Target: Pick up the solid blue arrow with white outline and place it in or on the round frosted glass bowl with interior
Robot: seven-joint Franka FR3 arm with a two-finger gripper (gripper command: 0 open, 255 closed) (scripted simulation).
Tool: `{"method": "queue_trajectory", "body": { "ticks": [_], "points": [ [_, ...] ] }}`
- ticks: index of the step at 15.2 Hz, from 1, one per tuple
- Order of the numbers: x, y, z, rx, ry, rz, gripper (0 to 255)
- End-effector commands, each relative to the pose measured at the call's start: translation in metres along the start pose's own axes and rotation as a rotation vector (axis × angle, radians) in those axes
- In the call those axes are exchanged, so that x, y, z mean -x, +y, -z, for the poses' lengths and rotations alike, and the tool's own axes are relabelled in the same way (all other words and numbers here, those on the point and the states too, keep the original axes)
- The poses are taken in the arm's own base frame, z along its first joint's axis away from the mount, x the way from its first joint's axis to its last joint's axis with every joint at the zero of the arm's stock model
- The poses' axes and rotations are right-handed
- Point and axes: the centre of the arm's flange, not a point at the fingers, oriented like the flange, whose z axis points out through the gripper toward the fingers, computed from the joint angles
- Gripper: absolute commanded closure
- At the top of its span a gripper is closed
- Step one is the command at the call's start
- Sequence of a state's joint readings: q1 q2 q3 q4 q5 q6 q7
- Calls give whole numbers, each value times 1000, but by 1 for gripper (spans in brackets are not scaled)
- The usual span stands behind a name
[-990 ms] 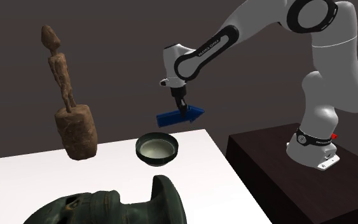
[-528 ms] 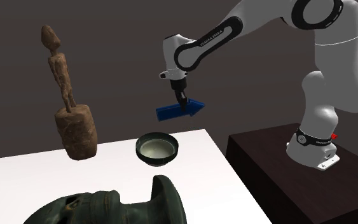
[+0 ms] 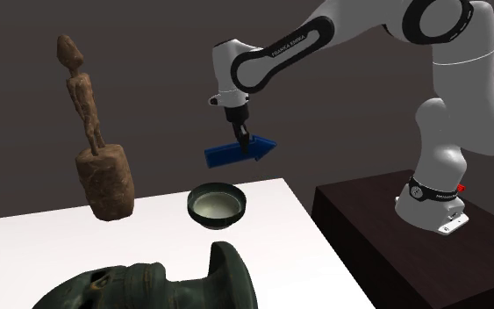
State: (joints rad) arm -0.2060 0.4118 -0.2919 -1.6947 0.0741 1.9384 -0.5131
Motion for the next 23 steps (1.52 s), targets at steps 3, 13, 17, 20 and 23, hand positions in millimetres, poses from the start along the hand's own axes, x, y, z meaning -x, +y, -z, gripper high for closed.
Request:
{"method": "queue_trajectory", "body": {
  "ticks": [3,13,17,20,23],
  "points": [
    [-43,-29,9,0,0,0,255],
    [-112,-78,3,0,0,0,255],
    [-116,-77,-18,0,0,0,255],
    [-118,-77,-34,0,0,0,255],
    [-120,-77,-49,0,0,0,255]
  ]
}}
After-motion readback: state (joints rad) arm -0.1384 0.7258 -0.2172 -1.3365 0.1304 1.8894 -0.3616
